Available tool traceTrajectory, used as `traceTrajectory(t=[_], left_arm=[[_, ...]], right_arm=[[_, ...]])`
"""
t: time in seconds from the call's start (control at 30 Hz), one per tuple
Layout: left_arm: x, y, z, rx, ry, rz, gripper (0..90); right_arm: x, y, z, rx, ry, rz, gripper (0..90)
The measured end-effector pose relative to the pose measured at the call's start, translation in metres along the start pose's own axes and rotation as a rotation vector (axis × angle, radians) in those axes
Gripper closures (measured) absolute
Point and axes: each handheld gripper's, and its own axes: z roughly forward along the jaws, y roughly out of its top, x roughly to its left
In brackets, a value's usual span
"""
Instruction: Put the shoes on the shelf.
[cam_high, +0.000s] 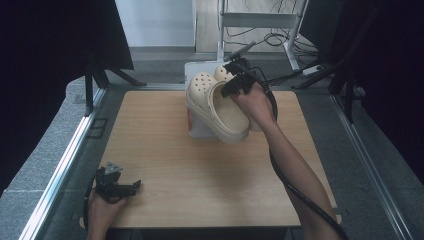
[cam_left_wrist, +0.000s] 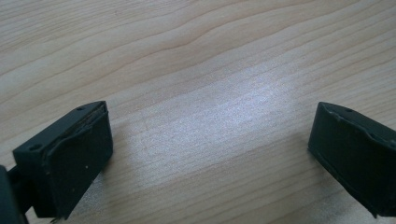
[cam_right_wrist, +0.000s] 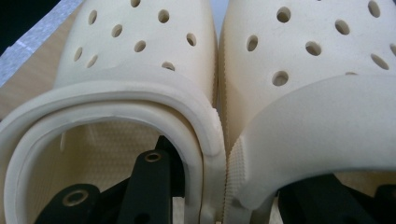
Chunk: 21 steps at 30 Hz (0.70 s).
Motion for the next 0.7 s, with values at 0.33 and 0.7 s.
traceTrajectory(t=[0.33, 0.7], left_arm=[[0.0, 0.0, 0.0, -0.001, -0.003, -0.001, 0.0], [0.0, 0.0, 0.0, 0.0, -0.008, 0.001, 0.0]], right_arm=[[-0.01, 0.034, 0.024, -0.011, -0.05, 0.087, 65.3], [-0.022, 0.073, 0.057, -0.032, -0.083, 0.196, 65.3]])
